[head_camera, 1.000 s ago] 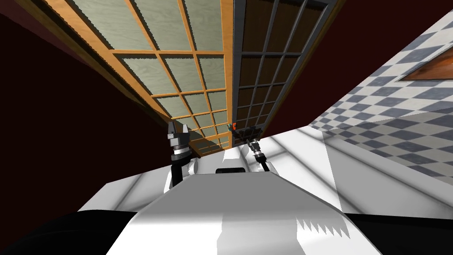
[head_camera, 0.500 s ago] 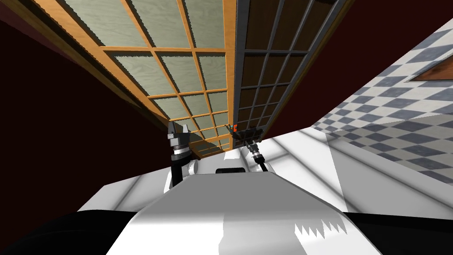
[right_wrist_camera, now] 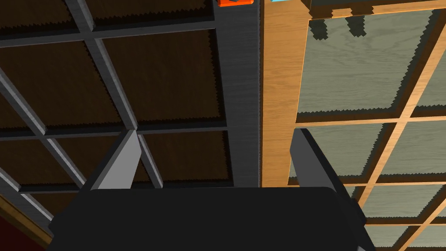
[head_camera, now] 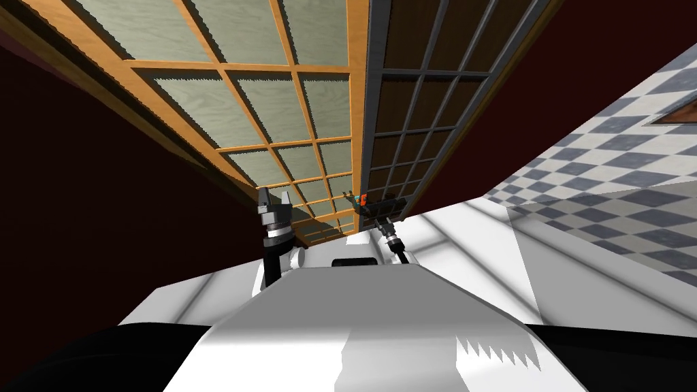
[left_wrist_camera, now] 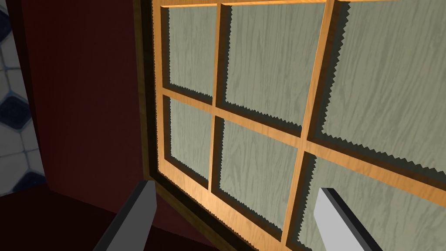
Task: Pull the door open
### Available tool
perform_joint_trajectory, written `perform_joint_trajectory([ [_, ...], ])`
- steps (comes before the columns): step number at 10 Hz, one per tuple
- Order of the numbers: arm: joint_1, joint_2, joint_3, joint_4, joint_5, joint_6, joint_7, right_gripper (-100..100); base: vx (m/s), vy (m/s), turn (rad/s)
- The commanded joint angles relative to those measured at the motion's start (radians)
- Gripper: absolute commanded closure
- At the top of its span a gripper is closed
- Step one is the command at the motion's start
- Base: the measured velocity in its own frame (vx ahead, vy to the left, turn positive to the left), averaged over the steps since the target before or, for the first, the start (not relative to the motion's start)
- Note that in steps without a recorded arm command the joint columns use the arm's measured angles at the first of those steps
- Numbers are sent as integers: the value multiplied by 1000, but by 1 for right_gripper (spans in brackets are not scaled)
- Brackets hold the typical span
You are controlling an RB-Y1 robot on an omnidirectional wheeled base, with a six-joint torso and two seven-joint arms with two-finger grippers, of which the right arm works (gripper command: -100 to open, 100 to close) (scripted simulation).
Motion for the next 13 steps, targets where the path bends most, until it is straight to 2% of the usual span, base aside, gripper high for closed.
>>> perform_joint_trajectory([
  [1, -10, 6, -6, 29, 9, -8, 26, -100, 76, -4, 15],
  [4, -29, 24, -16, 83, 30, -20, 79, -100, 102, -2, 13],
  [8, -63, 60, -30, 165, 62, -39, 161, -100, 173, -14, 13],
  [9, -65, 63, -31, 169, 64, -40, 165, -100, 136, -10, 6],
  [10, -61, 61, -28, 156, 63, -33, 156, -100, 59, -4, 2],
  [11, -47, 37, -41, 176, 54, -32, 168, -100, -82, 21, 31],
  [13, -42, 30, -45, 182, 50, -31, 172, -100, -128, 42, 5],
])
